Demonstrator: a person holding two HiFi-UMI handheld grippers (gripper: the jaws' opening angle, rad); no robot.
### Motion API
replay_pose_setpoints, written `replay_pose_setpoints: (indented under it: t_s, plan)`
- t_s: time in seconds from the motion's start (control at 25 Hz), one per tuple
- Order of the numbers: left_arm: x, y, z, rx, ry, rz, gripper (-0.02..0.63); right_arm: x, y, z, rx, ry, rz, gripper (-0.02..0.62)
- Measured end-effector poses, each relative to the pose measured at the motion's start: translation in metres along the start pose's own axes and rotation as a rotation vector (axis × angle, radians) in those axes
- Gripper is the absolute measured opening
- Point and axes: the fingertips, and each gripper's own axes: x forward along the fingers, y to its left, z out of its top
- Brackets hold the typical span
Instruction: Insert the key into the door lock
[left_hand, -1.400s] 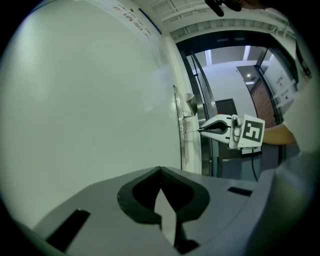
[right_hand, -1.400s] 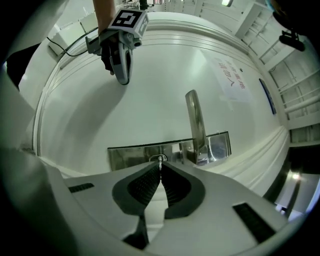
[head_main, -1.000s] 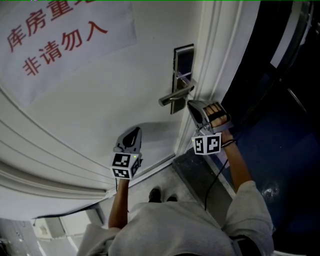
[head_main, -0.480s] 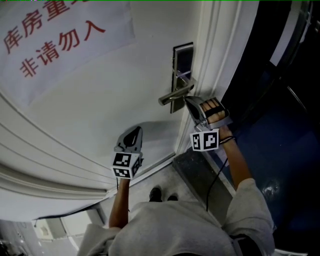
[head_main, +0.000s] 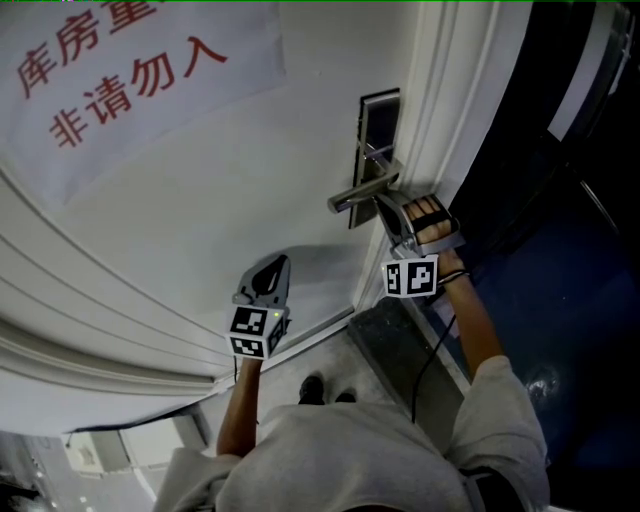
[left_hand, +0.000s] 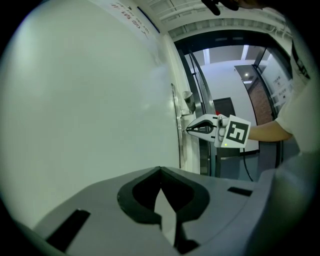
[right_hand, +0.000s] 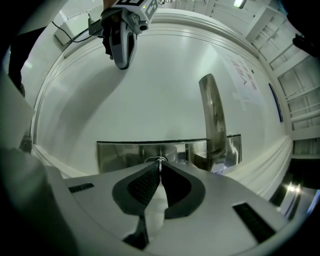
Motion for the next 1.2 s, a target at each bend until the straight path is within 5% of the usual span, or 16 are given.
replay_pose_setpoints:
  t_s: [0.44,0.64,1.2]
  plan:
    - [0.0,0.001,0.003,-0.001,-0.008,-0.002,0.017,-0.001,0.006,0.001,-0.003,-0.007,0.051,0.036]
    - [-0.001,0.0,0.005,0.002,-0.016,0.0,0.017,-0.002,0.018,0.001,-0.002,-0.007,0.111,0.147]
    - [0.0,-0.007,0.009,0.018,-0.017,-0.018,0.017,-0.041,0.009,-0.017,0.068,0.046,0.062,0.149]
